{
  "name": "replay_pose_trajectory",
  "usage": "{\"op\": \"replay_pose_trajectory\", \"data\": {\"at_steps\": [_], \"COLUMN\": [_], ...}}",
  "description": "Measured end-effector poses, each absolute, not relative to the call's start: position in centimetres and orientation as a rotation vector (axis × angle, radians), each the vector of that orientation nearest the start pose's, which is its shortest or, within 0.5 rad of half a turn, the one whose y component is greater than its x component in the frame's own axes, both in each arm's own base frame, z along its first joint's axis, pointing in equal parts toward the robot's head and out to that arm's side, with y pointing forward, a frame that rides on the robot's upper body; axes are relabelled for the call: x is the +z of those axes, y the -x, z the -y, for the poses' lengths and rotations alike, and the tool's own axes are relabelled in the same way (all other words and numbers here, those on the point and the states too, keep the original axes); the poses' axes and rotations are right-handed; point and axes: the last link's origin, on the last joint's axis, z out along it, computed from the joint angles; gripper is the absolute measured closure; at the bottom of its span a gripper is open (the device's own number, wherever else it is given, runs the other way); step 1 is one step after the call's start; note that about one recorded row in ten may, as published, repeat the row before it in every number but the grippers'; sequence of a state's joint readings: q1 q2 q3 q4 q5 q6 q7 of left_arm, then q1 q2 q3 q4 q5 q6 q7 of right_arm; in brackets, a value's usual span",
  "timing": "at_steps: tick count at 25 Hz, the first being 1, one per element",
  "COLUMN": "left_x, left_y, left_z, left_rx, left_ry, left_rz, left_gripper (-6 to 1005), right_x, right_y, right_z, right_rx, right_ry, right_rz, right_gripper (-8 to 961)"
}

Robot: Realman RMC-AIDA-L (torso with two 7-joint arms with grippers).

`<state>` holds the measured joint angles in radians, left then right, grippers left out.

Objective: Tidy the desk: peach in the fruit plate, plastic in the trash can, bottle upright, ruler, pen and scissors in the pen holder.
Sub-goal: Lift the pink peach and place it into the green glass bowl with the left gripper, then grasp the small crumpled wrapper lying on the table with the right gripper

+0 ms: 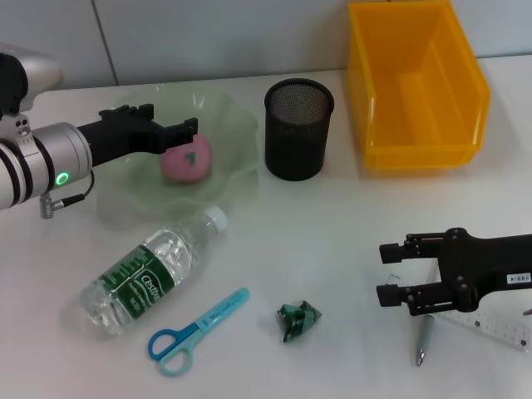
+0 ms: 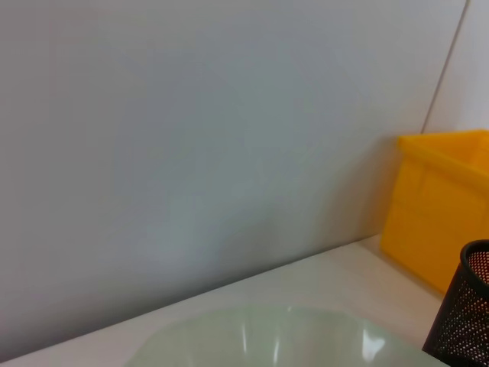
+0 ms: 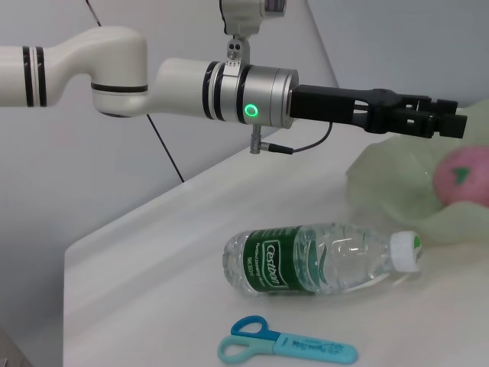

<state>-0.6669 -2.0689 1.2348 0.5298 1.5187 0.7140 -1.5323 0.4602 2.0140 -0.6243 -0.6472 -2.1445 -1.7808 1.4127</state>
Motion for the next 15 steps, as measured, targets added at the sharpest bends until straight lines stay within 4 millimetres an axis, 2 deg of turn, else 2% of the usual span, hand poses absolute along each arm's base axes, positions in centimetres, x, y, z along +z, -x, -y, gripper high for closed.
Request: {"op": "replay_pose_trajectory", "data": {"at_steps": [6, 10, 15], "left_x": [-4.3, -3.9, -1.9], "left_y": [23.4, 22.7, 21.8], "left_z": [-42.1, -41.6, -40.0], "left_rx": [-0.493, -0.563, -0.720], "left_ry": [2.325, 2.371, 2.480], "left_rz": [0.814, 0.828, 0.818], "left_gripper": [134, 134, 134], "right_x": [2.2, 2.2, 2.6], "right_y": [-29.4, -29.4, -29.0], "right_z": [-28.4, -28.4, -28.4], "right_rx": [0.661, 0.660, 0.699], "right_ry": [2.877, 2.877, 2.875], "right_rz": [-0.769, -0.765, -0.747], "right_gripper": [192, 192, 191]}}
